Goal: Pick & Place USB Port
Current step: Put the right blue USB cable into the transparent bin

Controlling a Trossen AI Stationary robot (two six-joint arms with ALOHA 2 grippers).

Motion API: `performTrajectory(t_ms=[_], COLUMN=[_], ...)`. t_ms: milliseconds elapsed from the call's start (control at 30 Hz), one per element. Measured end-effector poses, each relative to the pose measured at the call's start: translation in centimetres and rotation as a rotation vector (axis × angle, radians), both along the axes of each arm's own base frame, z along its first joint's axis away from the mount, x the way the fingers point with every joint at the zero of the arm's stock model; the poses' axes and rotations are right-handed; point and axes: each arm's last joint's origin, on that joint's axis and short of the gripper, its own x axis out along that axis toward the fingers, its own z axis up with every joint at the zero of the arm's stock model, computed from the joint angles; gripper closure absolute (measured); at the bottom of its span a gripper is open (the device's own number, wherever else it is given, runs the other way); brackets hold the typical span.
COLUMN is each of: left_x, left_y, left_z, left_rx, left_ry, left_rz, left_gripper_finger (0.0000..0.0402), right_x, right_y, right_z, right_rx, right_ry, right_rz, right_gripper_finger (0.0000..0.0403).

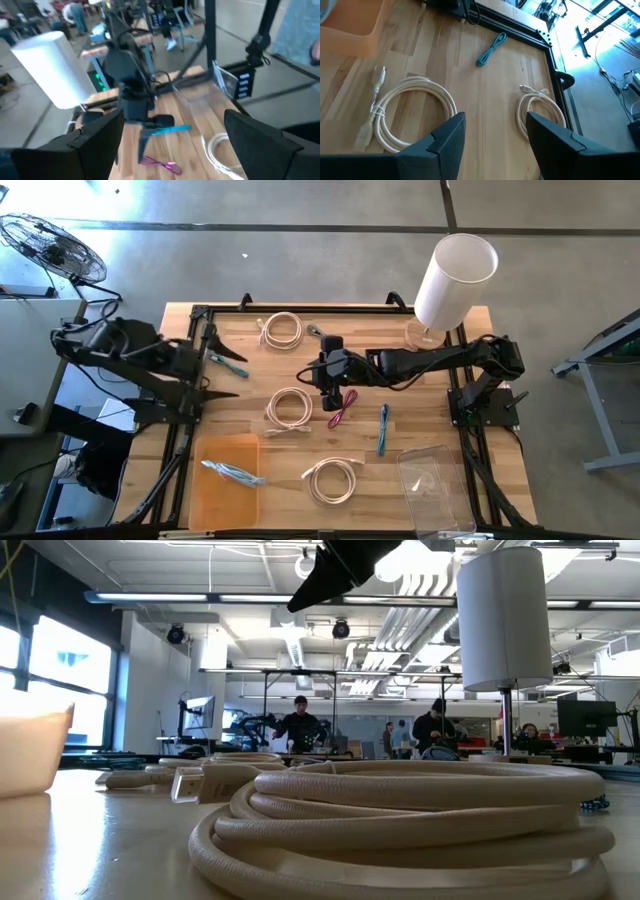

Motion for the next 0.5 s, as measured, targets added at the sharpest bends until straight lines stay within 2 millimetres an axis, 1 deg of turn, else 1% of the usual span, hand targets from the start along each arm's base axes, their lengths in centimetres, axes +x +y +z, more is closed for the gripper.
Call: performTrajectory(t_ms=[133, 200, 300, 333, 400, 500], left_x=[0.03, 0.08, 0.27, 0.33, 0.52, 0.54], left_y=[0.08, 0.07, 0.01, -0.01, -0.07, -0.08], left_z=[0.10, 0.04, -0.02, -0.05, -0.11, -0.12], left_rx=[0.002, 0.004, 0.006, 0.006, 0.008, 0.008], left_ry=[-0.012, -0.006, -0.001, 0.001, 0.006, 0.007], left_rz=[0.030, 0.032, 0.032, 0.032, 0.032, 0.033], left_gripper_finger=[0.0062, 0.0062, 0.0062, 0.0062, 0.0062, 0.0062], right_x=[0.18, 0.23, 0.27, 0.30, 0.35, 0.34], right_y=[0.01, 0.09, 0.25, 0.29, 0.16, -0.05], right_z=[0.26, 0.32, 0.32, 0.35, 0.44, 0.51], right_rx=[0.011, 0.084, 0.239, 0.263, 0.265, 0.221], right_ry=[-0.036, -0.063, -0.094, -0.101, -0.115, -0.130], right_rz=[-0.005, -0.032, -0.067, -0.066, -0.079, -0.137], right_gripper_finger=[0.0203, 0.0203, 0.0201, 0.0201, 0.0202, 0.0203])
